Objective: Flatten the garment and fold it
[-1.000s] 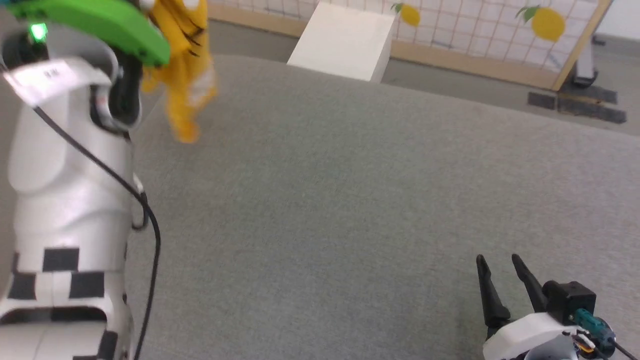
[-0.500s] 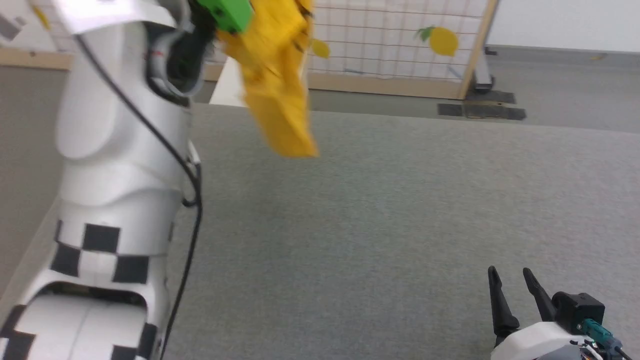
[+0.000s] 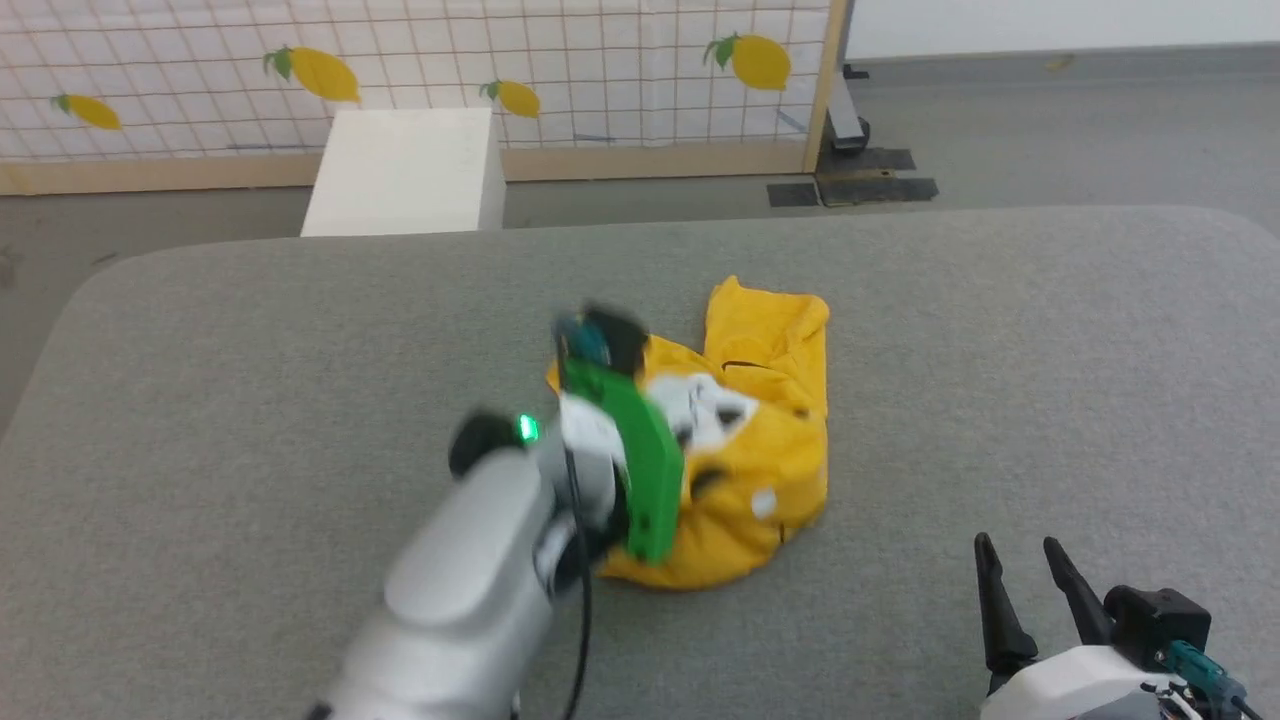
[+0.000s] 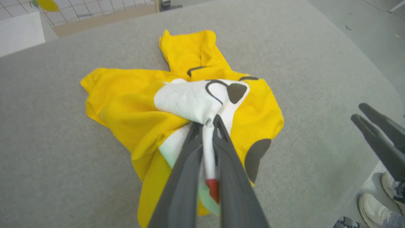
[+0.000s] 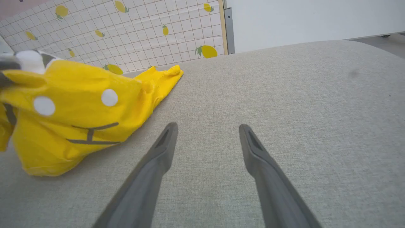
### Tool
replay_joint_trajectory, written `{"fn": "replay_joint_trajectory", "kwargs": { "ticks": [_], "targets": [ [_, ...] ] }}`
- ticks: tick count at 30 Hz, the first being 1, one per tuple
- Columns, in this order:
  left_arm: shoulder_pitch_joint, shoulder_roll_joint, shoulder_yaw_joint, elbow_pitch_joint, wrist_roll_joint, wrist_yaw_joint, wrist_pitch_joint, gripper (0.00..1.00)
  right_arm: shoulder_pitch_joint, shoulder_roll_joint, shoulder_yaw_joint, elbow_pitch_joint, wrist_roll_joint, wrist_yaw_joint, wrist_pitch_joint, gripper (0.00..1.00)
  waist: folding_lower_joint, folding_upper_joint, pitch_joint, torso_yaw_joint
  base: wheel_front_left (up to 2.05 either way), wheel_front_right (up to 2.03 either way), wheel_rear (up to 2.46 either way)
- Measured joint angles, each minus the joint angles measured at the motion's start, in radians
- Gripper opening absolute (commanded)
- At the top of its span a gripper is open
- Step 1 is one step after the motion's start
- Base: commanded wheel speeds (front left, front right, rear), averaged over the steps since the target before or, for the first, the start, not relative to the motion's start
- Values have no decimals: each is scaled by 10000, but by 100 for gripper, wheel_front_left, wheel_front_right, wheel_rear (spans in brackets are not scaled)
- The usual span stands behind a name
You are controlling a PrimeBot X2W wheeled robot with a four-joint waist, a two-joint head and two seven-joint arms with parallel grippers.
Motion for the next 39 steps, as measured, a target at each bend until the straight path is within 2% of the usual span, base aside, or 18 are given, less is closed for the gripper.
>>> {"fn": "replay_joint_trajectory", "kwargs": {
  "ticks": [7, 8, 9, 12, 15, 18, 22, 27, 32, 35, 39],
  "targets": [
    [1260, -40, -1329, 746, -207, 82, 483, 0, -9, -6, -211, -71, -6, 0, 0, 100, 0, 0, 262, -265, 0, 0, 0],
    [1322, -44, -1404, 715, -387, 123, 570, 36, -9, -6, -247, -79, -8, 0, 0, 100, 0, 0, 274, -248, 0, 0, 0],
    [1363, -44, -1402, 606, -715, 215, 564, 100, -9, -6, -288, -79, -6, 0, 0, 100, 0, 0, 279, -216, 0, 0, 0],
    [1355, -50, -995, 107, -1588, 608, 234, 100, -10, -2, -403, -102, 2, 0, 0, 100, 0, 0, 253, -95, 0, 0, 0],
    [1230, -61, 40, -570, -2763, 1066, -529, 100, -24, -2, -500, -184, 29, 0, 0, 100, 0, 0, 174, 0, 0, 0, 0],
    [870, 36, 1220, -1195, -3221, 1430, -1544, 100, -39, -2, -491, -314, 33, 0, 0, 100, 0, 0, 60, 106, 0, 0, 0],
    [779, 591, 2669, -1985, -3244, 1760, -3452, 100, -75, 0, -462, -454, 29, 0, 0, 100, 0, -1, -91, 240, 0, 0, 0],
    [1507, 1559, 3544, -2525, -2485, 2105, -5451, 100, -330, 0, -464, -721, -71, 0, 2, 100, 0, -1, -182, 447, 0, 0, 0],
    [2825, 2372, 3147, -2872, -708, 2573, -6775, 100, -466, 0, -466, -865, -121, 0, 219, 100, 0, -1, -134, 667, 0, 0, 0],
    [3566, 2502, 2894, -3129, 59, 2767, -7028, 100, -636, 4, -453, -834, -123, 0, 560, 100, 0, -1, -54, 756, 0, 0, 0],
    [4360, 2316, 2926, -3538, 359, 3001, -7131, 100, -1466, -4, -516, -757, -360, 0, 1342, 100, 0, -1, 129, 858, 0, 0, 0]
  ]
}}
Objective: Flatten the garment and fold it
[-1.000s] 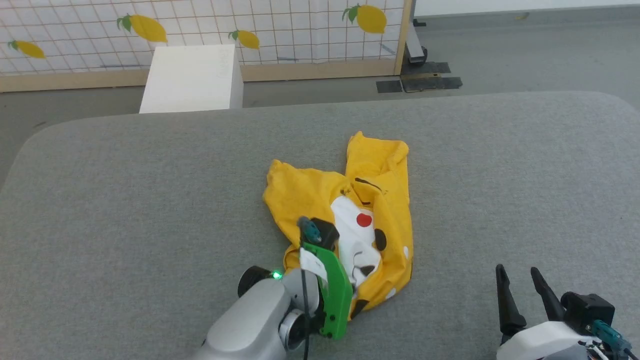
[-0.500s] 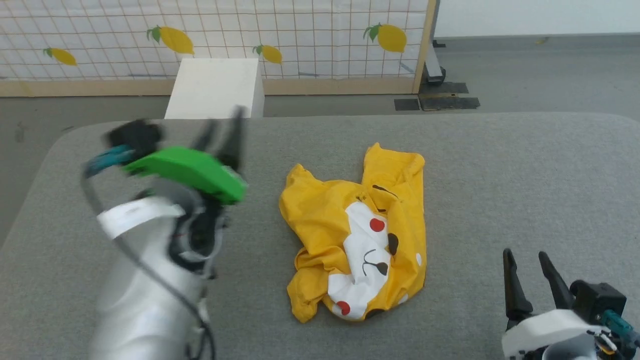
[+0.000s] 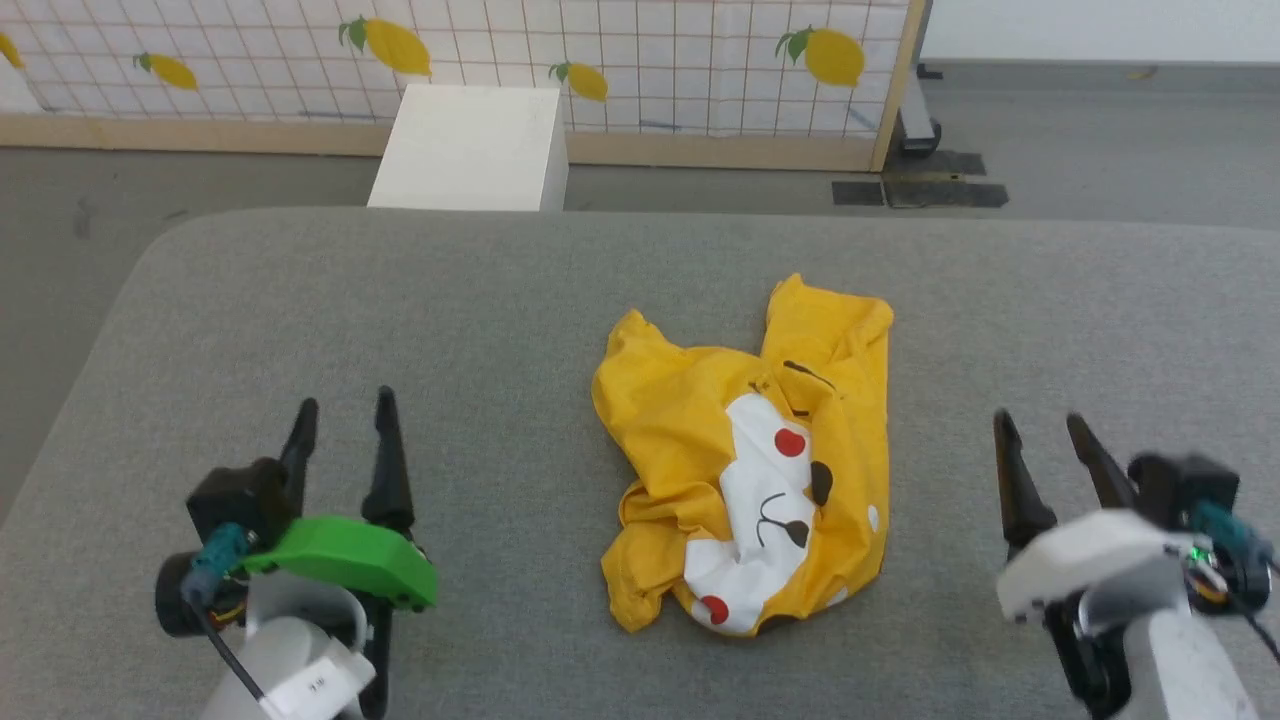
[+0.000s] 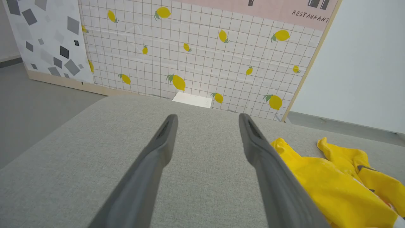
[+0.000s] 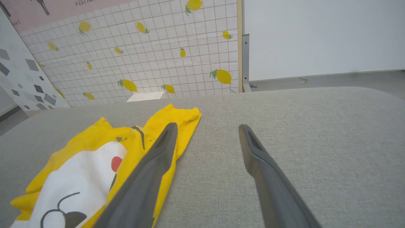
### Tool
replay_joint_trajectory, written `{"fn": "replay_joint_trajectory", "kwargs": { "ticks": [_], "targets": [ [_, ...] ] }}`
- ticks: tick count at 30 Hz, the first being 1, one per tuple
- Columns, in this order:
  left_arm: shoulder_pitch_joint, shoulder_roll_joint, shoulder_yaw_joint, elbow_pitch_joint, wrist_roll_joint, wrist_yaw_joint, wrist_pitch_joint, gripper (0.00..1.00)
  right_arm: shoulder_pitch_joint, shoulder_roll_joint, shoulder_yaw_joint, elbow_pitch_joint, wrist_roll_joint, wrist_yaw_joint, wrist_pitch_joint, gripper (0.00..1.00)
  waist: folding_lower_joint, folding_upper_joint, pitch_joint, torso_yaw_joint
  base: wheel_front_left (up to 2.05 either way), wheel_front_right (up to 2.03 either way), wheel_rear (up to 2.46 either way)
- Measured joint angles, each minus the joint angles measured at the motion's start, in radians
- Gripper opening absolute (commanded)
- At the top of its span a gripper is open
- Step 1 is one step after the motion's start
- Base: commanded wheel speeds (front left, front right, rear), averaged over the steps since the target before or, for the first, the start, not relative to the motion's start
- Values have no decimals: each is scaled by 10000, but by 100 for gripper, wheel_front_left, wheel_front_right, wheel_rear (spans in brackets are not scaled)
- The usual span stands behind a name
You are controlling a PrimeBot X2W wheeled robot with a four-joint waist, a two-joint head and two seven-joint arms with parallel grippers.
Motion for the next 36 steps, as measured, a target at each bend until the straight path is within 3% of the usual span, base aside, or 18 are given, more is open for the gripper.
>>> {"fn": "replay_joint_trajectory", "kwargs": {
  "ticks": [6, 15, 20, 26, 27, 28, 29, 33, 36],
  "targets": [
    [340, -600, 169, -886, 470, 6, -27, 100, -2407, -71, 36, 711, -725, 0, 2345, 100, 0, 0, 616, 303, 0, 0, 0],
    [217, -1361, 723, -1396, 1049, -280, -59, 100, -5577, -997, 932, 3112, -1615, 0, 6546, 100, 1, 0, 1924, 941, 0, 0, 0],
    [1, -1751, 805, -1429, 1444, -642, -63, 100, -6116, -1252, 1415, 3998, -1906, 0, 7848, 100, 1, 0, 2591, 1367, 0, 0, 0],
    [-88, -2017, 988, -1235, 1592, -955, -65, 100, -6323, -1369, 1716, 4153, -1544, -19, 8194, 100, 0, 0, 3039, 1849, 0, 0, 0],
    [-85, -2040, 1016, -1152, 1593, -993, -67, 100, -6344, -1425, 1793, 4159, -1463, -71, 8217, 96, 0, 0, 3077, 1906, 0, 0, 0],
    [-83, -2061, 1043, -1104, 1601, -1016, -65, 100, -6344, -1465, 1825, 4151, -1361, -90, 8201, 33, 0, 0, 3088, 1939, 0, 0, 0],
    [-82, -2082, 1081, -1058, 1624, -1078, -65, 100, -6343, -1521, 1912, 4138, -1221, -90, 8138, 0, 0, 0, 3069, 1953, 0, 0, 0],
    [-73, -2163, 1124, -777, 1703, -1244, -65, 100, -6056, -1593, 2067, 3824, -481, -79, 7294, 0, 3, 0, 2891, 1925, 0, 0, 0],
    [-57, -2194, 1174, -648, 1816, -1340, -65, 100, -5506, -1699, 1636, 3210, 54, -58, 6362, 0, 3, 0, 2647, 1829, 0, 0, 0]
  ]
}}
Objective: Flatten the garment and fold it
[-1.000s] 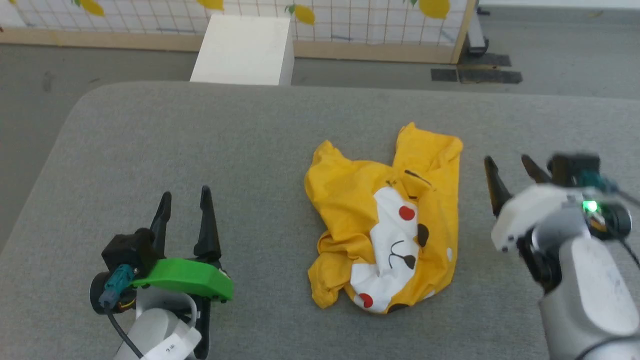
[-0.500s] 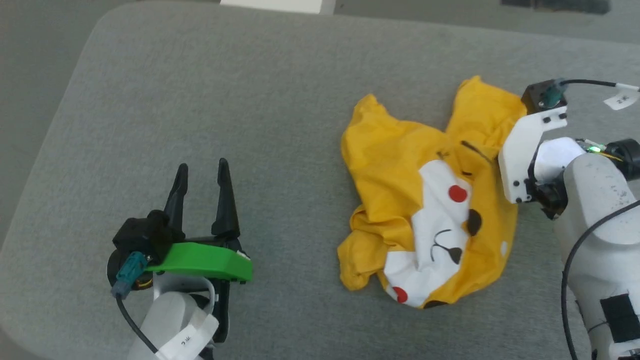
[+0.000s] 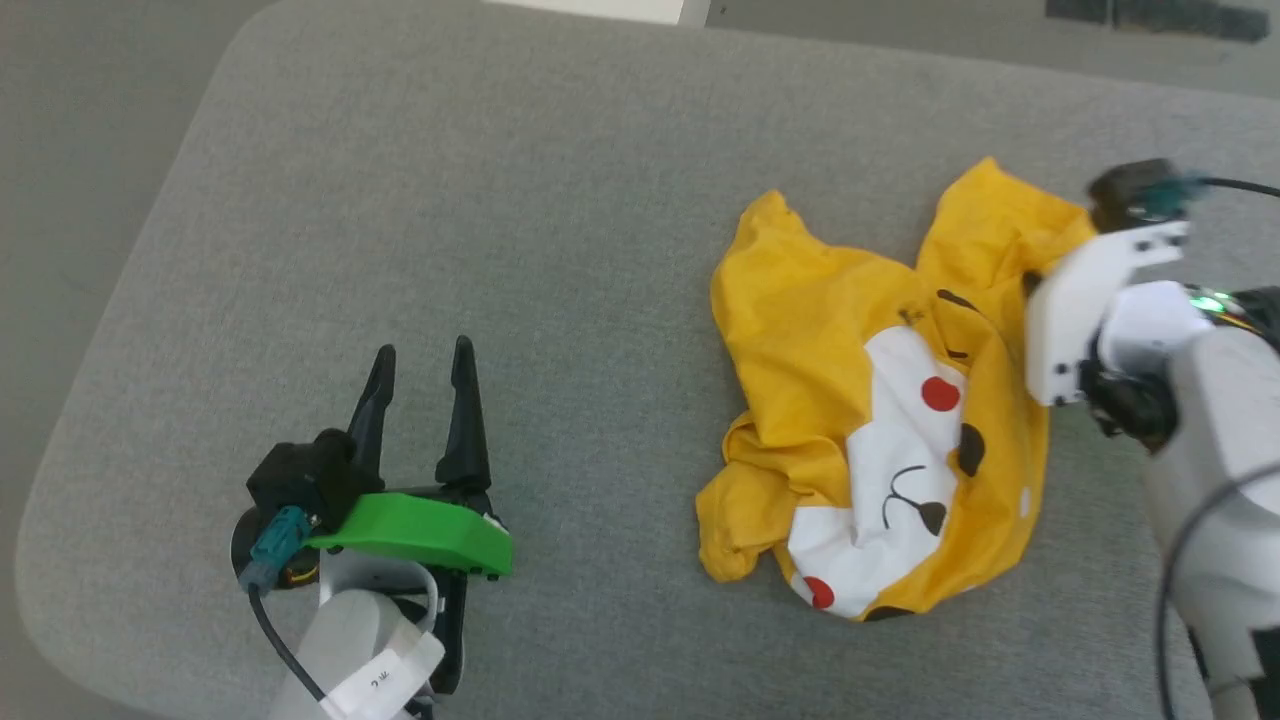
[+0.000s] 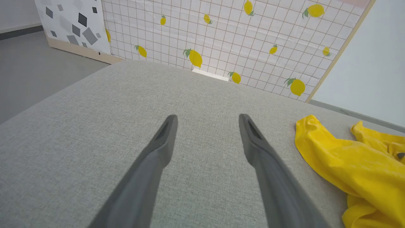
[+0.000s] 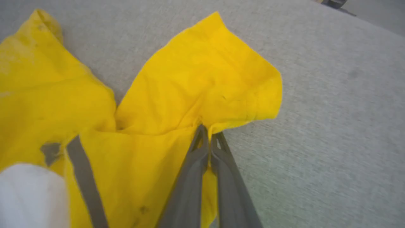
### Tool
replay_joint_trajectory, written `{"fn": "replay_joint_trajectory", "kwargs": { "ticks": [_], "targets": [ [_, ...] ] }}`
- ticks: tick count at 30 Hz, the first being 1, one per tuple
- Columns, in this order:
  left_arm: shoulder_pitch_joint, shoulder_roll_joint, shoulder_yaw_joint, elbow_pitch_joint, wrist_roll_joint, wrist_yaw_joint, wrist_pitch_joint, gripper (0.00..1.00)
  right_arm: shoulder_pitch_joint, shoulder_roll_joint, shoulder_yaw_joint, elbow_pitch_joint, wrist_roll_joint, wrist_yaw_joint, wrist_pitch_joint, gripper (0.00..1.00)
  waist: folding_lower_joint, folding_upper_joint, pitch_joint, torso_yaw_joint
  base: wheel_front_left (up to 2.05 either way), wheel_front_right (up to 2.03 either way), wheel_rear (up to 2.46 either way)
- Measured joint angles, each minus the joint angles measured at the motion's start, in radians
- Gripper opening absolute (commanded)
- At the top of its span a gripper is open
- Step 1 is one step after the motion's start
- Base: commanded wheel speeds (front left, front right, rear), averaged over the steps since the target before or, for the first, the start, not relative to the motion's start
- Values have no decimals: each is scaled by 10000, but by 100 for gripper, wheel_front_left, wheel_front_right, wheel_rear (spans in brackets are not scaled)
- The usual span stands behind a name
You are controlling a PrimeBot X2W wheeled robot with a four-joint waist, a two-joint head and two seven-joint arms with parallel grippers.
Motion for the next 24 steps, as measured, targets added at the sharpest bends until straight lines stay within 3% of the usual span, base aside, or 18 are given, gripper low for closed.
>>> {"fn": "replay_joint_trajectory", "kwargs": {
  "ticks": [4, 8, 14, 17, 18, 19, 24],
  "targets": [
    [223, -27, 182, 67, 42, -38, -2, 100, 1118, -136, -1174, -1534, 468, 10, -771, 0, 0, 0, -426, -266, 0, 0, 0],
    [519, -46, 259, 119, 52, -104, -2, 100, 3171, -50, -2541, -3137, 261, 10, -708, 0, -1, 0, -789, -674, 0, 0, 0],
    [711, -79, 236, 270, 48, -165, -2, 100, 6363, 1254, -3532, -4535, -13, 10, 456, 0, -3, 0, -1305, -1234, 0, 0, 0],
    [731, -82, 173, 449, -15, -165, 29, 100, 6929, 1613, -3678, -5074, 196, 10, 550, 1, -3, 0, -1496, -1475, 0, 0, 0],
    [731, -88, 105, 514, -69, -167, 115, 100, 7016, 1666, -3766, -5206, 322, 10, 454, 58, -3, 0, -1558, -1547, 0, 0, 0],
    [731, -96, 52, 556, -132, -180, 207, 100, 7049, 1703, -3885, -5329, 453, 10, 320, 100, -3, 0, -1611, -1599, 0, 0, 0],
    [504, -127, -522, 598, -654, -359, 1622, 100, 7055, 1705, -4412, -5981, 1143, 10, -274, 100, -3, 0, -1876, -1793, 0, 0, 0]
  ]
}}
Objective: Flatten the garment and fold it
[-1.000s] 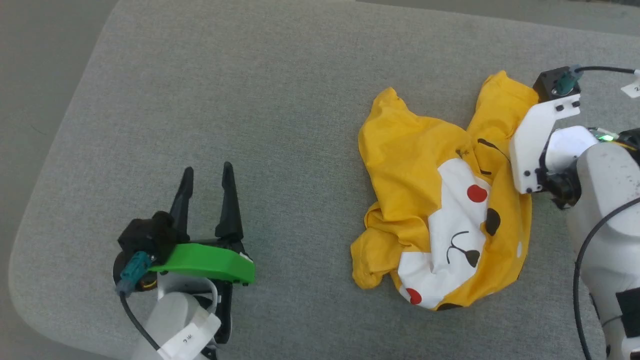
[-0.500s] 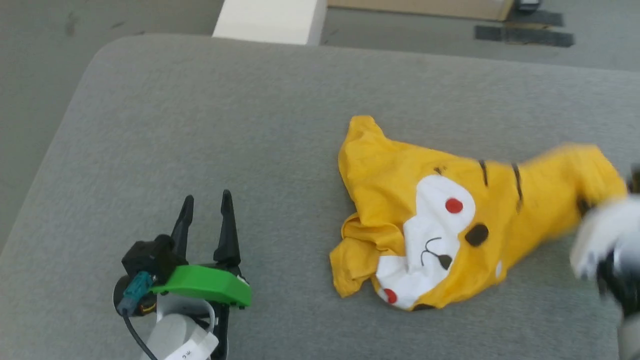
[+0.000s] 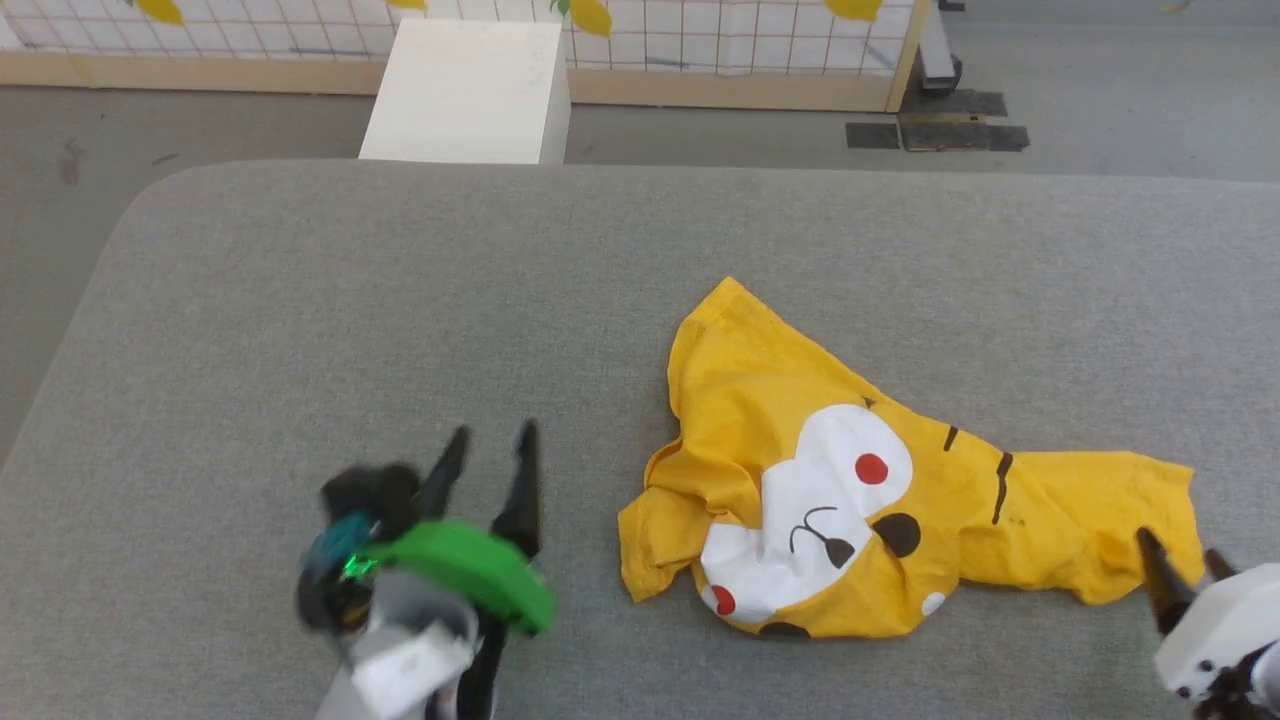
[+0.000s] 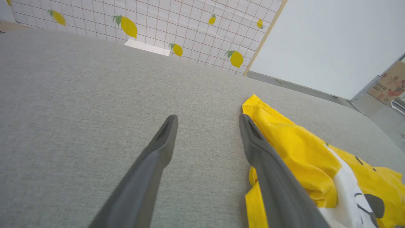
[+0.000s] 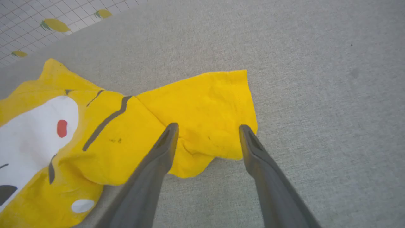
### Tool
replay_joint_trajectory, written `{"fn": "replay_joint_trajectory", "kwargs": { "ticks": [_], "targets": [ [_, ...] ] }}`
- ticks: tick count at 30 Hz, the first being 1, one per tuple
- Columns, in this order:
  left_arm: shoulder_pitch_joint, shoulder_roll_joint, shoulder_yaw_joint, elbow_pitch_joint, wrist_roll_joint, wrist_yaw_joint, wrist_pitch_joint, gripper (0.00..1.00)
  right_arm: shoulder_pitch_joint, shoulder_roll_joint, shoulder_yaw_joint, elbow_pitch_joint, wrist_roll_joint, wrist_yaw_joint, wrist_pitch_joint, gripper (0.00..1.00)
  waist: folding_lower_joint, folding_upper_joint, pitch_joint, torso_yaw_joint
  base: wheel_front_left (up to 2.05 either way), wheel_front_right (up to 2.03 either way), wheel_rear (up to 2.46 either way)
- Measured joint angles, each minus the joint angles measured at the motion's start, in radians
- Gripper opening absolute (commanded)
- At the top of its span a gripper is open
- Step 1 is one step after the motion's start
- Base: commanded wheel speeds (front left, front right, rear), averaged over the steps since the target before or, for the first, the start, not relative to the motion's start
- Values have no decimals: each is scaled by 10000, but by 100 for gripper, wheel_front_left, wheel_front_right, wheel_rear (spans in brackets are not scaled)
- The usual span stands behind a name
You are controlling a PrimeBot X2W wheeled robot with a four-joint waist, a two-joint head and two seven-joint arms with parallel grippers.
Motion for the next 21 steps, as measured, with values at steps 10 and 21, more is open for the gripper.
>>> {"fn": "replay_joint_trajectory", "kwargs": {
  "ticks": [10, 21],
  "targets": [
    [-3834, -35, -1490, 1135, -422, 123, 5499, 100, -244, -10, -171, -1097, -165, 0, -305, 100, 0, 0, 78, -555, 0, 0, 0],
    [-4323, 52, -2334, 2443, -345, 573, 8600, 0, -329, -4, -46, -510, 194, 0, -1011, 100, 0, 0, 773, -1679, 0, 0, 0]
  ]
}}
